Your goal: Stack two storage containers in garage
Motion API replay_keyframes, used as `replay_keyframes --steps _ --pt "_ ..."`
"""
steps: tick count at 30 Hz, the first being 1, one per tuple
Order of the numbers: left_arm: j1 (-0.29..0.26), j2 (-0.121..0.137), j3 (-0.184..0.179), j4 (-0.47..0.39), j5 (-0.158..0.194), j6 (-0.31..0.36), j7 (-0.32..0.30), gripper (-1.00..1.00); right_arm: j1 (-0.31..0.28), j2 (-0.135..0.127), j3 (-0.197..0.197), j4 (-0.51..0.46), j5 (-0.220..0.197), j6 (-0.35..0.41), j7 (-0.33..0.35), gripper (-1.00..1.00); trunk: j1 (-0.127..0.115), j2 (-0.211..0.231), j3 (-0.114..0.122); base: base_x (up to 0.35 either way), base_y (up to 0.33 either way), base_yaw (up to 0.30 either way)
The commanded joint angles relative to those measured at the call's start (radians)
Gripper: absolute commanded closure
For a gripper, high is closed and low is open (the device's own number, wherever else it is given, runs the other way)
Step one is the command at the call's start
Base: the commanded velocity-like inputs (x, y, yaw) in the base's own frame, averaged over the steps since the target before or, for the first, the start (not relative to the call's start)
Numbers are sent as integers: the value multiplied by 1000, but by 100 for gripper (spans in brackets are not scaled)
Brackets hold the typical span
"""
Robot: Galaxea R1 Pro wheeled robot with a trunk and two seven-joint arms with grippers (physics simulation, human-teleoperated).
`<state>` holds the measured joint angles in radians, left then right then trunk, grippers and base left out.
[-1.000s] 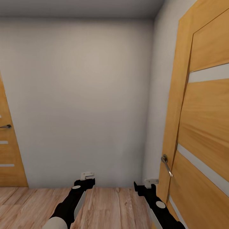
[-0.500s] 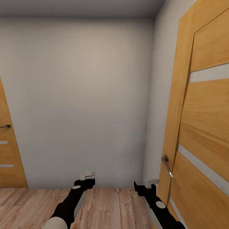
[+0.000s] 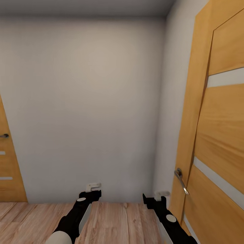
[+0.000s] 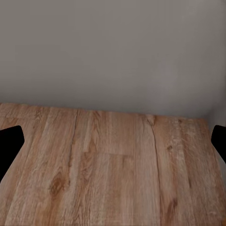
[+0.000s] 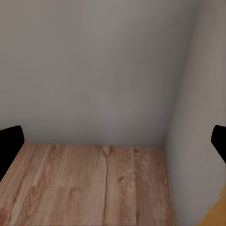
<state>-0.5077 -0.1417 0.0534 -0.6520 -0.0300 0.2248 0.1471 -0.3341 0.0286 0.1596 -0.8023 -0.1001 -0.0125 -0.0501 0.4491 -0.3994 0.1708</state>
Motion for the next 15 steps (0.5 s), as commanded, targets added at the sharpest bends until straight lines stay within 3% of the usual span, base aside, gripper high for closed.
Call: replay_keyframes --steps 1,7,15 --pt "0 -1 3 -1 -3 5 0 -100 0 -1 4 0 -10 -1 -5 -100 1 -1 0 313 0 0" --pt "0 -1 3 -1 -3 5 0 -100 0 -1 4 0 -10 -1 -4 -100 1 -1 0 268 0 0" --pt "0 -1 3 -1 -3 5 0 -100 0 -1 5 0 -10 -1 -2 -100 1 -1 0 30 0 0"
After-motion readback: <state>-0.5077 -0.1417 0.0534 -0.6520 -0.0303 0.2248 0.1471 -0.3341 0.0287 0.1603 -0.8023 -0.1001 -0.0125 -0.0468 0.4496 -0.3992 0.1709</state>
